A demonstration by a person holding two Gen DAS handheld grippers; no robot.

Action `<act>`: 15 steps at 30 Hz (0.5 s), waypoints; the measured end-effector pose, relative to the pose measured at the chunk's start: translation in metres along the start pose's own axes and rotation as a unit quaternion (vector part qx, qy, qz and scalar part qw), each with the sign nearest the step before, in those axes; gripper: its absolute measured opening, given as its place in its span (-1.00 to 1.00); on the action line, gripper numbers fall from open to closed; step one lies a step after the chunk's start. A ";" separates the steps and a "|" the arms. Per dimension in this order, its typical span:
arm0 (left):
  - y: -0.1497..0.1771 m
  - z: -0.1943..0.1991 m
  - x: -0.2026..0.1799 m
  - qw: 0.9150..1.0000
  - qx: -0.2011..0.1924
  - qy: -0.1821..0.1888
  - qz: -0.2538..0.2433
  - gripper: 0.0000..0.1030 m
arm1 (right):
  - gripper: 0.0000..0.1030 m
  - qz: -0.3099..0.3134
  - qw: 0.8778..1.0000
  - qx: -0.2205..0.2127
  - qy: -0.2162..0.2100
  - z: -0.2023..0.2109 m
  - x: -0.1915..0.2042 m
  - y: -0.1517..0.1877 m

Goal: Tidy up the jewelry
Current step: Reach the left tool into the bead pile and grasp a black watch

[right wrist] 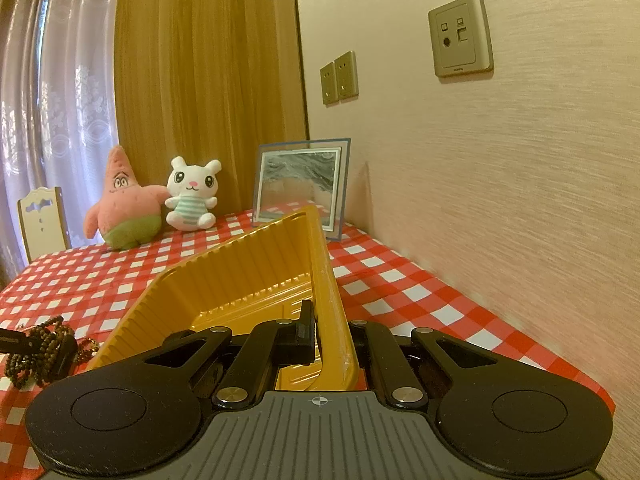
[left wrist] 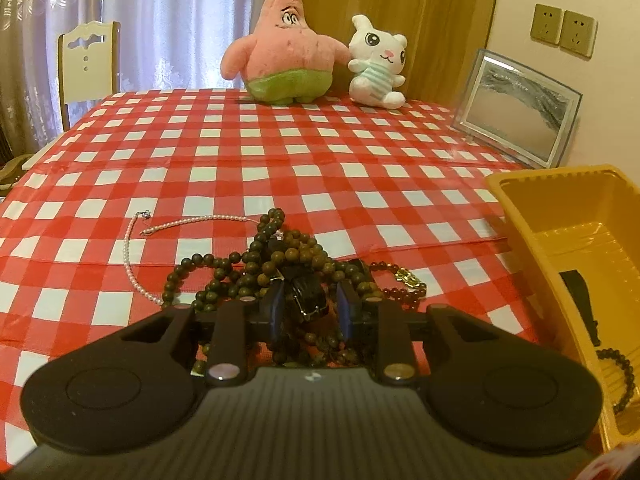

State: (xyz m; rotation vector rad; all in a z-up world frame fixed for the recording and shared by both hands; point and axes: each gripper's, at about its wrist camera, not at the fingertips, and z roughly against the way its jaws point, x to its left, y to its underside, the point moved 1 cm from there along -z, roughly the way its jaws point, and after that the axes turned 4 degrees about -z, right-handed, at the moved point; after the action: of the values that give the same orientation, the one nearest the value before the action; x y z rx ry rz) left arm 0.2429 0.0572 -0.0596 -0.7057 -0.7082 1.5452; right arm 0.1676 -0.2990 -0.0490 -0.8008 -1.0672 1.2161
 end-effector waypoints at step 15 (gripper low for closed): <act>-0.001 0.043 0.018 0.999 -0.005 0.045 -0.017 -0.73 | -0.90 -0.001 1.000 0.000 -0.003 0.002 0.000 0.000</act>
State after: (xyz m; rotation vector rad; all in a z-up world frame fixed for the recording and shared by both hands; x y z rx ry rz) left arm 0.2084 0.0736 -0.0325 -0.7625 -0.6572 1.4715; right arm 0.1660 -0.2995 -0.0483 -0.7959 -1.0722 1.2178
